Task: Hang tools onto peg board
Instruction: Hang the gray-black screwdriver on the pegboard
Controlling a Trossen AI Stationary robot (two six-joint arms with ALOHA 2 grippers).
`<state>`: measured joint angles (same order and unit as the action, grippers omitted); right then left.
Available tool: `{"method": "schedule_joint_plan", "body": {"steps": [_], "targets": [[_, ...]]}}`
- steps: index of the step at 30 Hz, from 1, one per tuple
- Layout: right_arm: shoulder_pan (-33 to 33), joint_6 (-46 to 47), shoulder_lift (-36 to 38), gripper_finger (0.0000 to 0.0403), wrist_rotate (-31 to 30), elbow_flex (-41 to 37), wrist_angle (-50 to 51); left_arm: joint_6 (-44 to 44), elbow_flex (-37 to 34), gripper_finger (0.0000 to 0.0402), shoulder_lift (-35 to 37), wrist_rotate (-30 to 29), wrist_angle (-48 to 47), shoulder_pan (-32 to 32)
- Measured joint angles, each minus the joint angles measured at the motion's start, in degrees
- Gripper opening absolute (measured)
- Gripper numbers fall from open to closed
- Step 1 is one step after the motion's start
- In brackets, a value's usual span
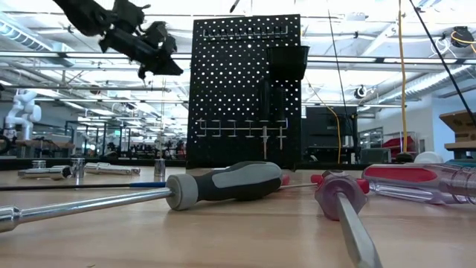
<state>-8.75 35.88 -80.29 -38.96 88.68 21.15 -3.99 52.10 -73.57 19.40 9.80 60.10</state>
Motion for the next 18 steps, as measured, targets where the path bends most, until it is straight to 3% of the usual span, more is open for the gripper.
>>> {"method": "schedule_joint_plan", "body": {"steps": [7,18], "targets": [[-1.61,-0.16,-0.39,0.0112,-0.13,-0.02,0.17,-3.66,0.00,0.0003,-6.40,4.39,3.34,-2.32],[-3.75,-0.47,-0.42,0.0112,-0.95,-0.02,5.85,-5.47,0.04,0.0001,-6.43,7.27,0.61,-8.06]]}}
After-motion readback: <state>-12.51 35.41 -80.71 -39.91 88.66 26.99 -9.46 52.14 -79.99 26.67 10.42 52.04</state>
